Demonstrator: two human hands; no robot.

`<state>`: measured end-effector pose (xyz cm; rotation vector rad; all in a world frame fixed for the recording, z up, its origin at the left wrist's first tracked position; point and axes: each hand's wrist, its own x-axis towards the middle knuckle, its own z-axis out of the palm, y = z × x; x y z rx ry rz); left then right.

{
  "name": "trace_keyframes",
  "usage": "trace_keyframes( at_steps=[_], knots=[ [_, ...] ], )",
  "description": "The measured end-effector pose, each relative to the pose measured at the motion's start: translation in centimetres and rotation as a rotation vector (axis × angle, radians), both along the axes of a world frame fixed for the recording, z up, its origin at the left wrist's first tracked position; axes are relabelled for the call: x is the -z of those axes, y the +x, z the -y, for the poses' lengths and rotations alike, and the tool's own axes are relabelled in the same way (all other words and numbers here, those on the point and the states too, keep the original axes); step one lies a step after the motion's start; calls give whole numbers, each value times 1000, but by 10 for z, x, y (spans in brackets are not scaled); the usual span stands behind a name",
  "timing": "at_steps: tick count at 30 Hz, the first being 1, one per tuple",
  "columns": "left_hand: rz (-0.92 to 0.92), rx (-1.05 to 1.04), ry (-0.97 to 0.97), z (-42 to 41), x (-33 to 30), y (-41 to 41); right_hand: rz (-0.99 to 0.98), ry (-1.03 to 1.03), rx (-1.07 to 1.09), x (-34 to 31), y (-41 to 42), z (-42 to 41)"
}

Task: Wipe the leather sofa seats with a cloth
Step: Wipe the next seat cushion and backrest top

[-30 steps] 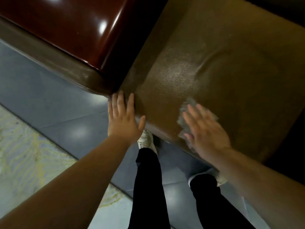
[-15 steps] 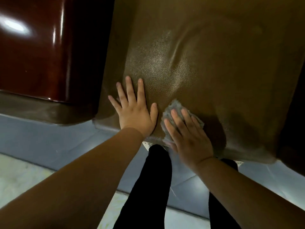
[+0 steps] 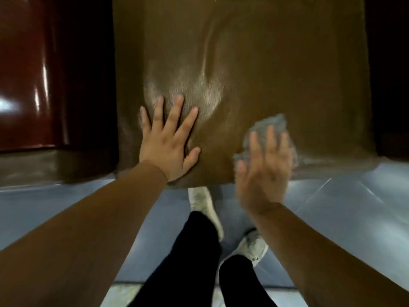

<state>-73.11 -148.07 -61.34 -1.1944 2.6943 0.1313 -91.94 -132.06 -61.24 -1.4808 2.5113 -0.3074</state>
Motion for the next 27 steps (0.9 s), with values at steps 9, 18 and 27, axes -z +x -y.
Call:
trace_keyframes(
  at_steps=[9,18,27],
  knots=[
    [-93,-1,-66,-3,10,2,-173,-114,-116,21,-77,-43],
    [-230,170,-81,-7,3,25,72,-237,311,29,162,14],
    [-236,23,-107,-17,13,43,-153,-330,699,40,18,1]
  ],
)
